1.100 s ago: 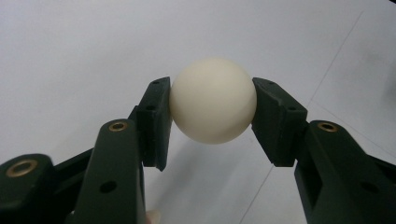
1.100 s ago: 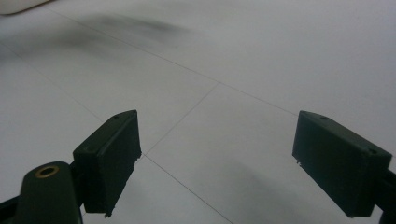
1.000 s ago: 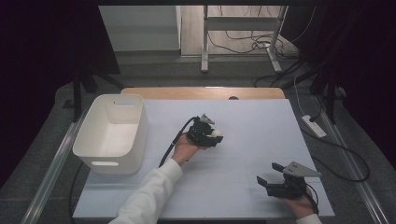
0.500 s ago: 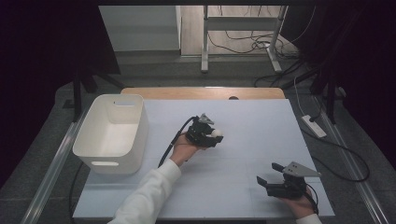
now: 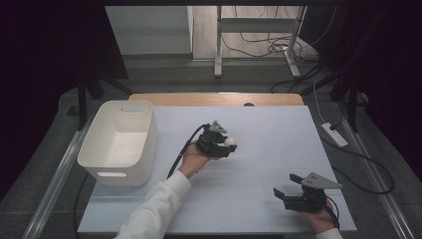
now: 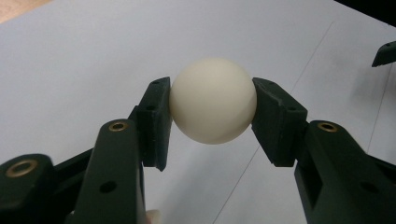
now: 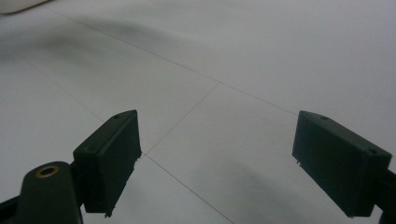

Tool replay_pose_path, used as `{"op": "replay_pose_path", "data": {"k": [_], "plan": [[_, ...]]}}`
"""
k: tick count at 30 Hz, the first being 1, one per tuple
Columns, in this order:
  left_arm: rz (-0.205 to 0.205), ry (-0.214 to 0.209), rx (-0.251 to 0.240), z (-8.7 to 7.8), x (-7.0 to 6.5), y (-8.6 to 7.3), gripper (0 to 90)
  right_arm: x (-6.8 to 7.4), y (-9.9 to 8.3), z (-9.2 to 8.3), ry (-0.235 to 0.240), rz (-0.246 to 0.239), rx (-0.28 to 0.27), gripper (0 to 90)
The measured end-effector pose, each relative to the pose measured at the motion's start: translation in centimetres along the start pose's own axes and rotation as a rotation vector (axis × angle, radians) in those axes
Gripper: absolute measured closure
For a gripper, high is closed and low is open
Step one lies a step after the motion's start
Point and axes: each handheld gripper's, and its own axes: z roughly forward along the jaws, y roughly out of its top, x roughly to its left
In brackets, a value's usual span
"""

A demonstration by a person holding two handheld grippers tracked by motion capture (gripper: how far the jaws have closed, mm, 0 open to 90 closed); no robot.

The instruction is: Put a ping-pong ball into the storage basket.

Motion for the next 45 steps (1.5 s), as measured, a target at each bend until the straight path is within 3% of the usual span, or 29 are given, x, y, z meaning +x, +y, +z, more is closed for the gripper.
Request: {"op": "replay_pose_path", "data": {"k": [45], "plan": [[0.014, 0.008, -0.073, -3.6, -0.7, -0.3, 50.7, 0.0, 0.0, 0.0, -0.001, -0.004, -0.001, 15.5]]}}
